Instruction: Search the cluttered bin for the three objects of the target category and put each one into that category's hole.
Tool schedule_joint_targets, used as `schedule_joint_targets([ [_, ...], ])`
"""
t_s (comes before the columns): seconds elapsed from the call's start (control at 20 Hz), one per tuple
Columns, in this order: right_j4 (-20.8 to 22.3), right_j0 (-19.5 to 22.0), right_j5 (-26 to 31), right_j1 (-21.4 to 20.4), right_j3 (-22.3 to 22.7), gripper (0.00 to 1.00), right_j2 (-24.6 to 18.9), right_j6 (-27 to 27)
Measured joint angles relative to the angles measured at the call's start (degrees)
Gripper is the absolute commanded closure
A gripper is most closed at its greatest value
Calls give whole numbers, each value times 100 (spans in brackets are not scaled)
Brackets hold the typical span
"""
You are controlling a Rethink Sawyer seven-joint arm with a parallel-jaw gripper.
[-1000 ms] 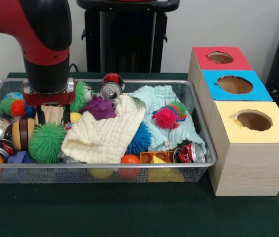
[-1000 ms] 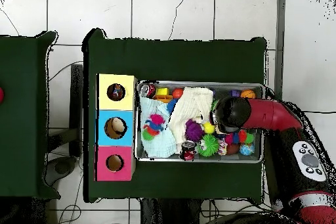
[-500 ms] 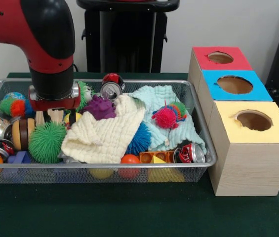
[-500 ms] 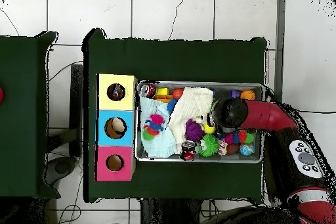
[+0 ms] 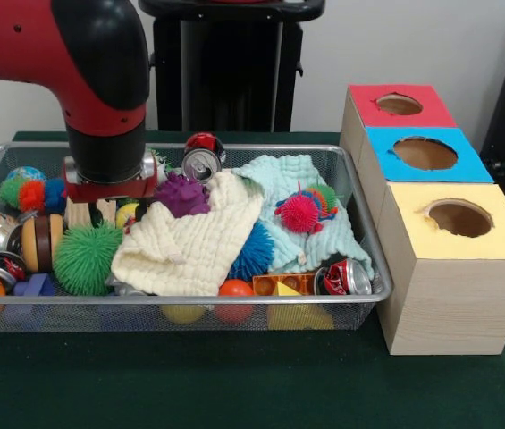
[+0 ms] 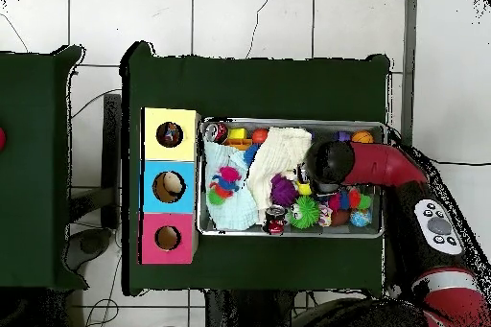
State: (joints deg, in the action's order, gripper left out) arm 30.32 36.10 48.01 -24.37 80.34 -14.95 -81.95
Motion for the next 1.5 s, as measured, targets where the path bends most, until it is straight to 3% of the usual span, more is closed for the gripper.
schedule_joint_targets([
  [0.9, -23, 182, 21, 131, -1, 0, -174, 0],
  [0.95, -29, 211, 20, 140, -1, 100, -188, 0],
  [1.5, -33, 274, 19, 192, -1, 100, -324, 0],
])
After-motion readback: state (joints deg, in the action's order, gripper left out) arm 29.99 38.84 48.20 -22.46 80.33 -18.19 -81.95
